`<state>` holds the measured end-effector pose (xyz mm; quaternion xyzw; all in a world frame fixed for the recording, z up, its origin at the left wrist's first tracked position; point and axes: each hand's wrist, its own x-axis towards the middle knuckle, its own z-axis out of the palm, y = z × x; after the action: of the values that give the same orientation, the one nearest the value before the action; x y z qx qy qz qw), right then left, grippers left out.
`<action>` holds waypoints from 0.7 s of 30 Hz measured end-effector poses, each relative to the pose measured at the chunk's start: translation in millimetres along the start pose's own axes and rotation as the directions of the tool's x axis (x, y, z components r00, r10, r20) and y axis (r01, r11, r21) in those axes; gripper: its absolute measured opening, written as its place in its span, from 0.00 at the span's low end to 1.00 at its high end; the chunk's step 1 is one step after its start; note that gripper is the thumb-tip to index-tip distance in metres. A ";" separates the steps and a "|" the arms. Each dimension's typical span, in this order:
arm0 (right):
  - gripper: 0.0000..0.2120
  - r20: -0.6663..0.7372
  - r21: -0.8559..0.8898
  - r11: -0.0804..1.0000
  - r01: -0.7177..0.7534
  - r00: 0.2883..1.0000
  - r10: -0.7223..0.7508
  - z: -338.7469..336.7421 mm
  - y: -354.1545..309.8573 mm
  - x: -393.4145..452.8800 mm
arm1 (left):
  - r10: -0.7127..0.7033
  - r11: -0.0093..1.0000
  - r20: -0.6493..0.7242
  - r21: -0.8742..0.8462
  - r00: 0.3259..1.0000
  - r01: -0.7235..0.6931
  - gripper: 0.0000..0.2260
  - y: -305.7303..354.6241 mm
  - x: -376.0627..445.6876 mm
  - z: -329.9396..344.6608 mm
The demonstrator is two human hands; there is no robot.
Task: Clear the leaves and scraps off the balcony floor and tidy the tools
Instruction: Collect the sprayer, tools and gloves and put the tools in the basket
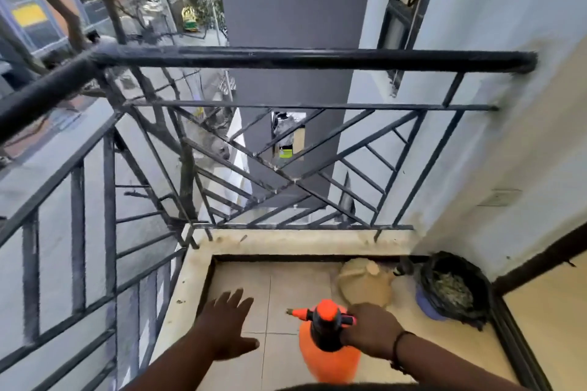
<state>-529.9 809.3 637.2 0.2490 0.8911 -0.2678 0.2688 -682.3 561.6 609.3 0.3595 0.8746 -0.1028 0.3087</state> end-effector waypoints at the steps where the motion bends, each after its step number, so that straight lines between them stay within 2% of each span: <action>1: 0.10 0.010 -0.001 1.000 0.019 1.000 -0.019 -12.8 -2.7 14.0 | -0.024 0.999 -0.002 -0.034 1.000 0.024 0.40 -1.0 10.1 -6.3; 7: 0.11 -0.025 0.070 0.989 0.130 0.991 -0.128 -66.6 -27.0 84.5 | -0.069 0.951 0.055 -0.297 0.996 0.082 0.37 -14.9 57.4 -31.5; 10: 0.08 -0.010 0.220 0.963 0.157 0.987 -0.159 -88.3 -41.5 114.3 | -0.108 0.894 0.123 -0.422 0.986 0.151 0.32 -40.0 98.7 -35.1; 12: 0.04 -0.012 0.340 0.932 0.123 0.992 -0.126 -103.4 -50.6 128.9 | -0.132 0.837 0.173 -0.509 0.976 0.203 0.27 -61.0 133.0 -44.6; 15: 0.04 -0.003 0.485 0.873 0.052 0.998 -0.058 -127.7 -60.4 141.6 | -0.141 0.688 0.265 -0.666 0.954 0.287 0.20 -86.7 183.7 -68.8; 18: 0.06 0.020 0.616 0.788 -0.003 1.000 -0.011 -147.7 -58.2 156.4 | -0.108 0.608 0.305 -0.733 0.946 0.305 0.23 -110.6 227.5 -102.1; 20: 0.08 -0.003 0.631 0.776 0.012 1.000 -0.013 -151.2 -57.3 161.4 | -0.108 0.446 0.443 -0.778 0.890 0.442 0.27 -116.3 239.4 -111.8; 21: 0.08 0.001 0.632 0.775 0.007 1.000 -0.010 -153.5 -53.2 168.0 | -0.092 0.406 0.507 -0.767 0.857 0.497 0.27 -112.9 250.0 -119.3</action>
<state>-737.2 914.5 661.9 0.3202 0.7501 -0.5529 0.1705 -953.8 669.6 545.1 -0.0441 0.7697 0.2391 0.5903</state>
